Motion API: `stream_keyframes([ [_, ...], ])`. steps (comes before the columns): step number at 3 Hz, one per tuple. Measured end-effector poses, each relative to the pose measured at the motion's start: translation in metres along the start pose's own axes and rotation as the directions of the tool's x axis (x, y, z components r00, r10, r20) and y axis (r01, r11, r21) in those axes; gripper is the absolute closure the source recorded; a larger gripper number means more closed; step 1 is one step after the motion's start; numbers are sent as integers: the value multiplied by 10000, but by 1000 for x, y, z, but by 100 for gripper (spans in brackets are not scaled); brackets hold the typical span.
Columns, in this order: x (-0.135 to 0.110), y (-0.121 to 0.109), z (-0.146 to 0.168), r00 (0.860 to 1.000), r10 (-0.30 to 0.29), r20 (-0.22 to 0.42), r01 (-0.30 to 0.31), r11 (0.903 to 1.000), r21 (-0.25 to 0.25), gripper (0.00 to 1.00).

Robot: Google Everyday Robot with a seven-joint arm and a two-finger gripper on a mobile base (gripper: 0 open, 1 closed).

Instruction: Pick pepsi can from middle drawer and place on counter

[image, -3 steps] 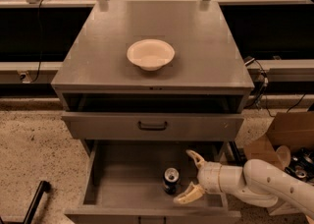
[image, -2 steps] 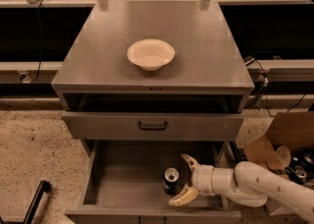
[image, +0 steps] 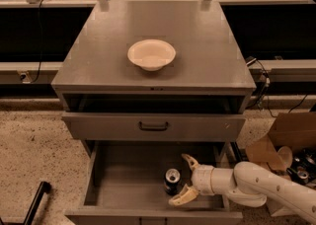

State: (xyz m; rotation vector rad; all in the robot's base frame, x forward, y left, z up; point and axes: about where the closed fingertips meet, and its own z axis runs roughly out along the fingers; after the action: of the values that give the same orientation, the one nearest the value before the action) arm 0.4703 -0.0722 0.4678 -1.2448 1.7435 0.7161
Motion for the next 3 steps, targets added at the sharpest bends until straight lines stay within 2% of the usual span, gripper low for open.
stream_keyframes([
  [1, 3, -6, 7, 10000, -81, -1, 81, 9997, 218, 0],
  [2, 6, -12, 14, 9995, -153, 271, 145, 9994, 310, 0],
  [3, 12, -15, 18, 9991, -254, 341, 236, 9983, 528, 14],
])
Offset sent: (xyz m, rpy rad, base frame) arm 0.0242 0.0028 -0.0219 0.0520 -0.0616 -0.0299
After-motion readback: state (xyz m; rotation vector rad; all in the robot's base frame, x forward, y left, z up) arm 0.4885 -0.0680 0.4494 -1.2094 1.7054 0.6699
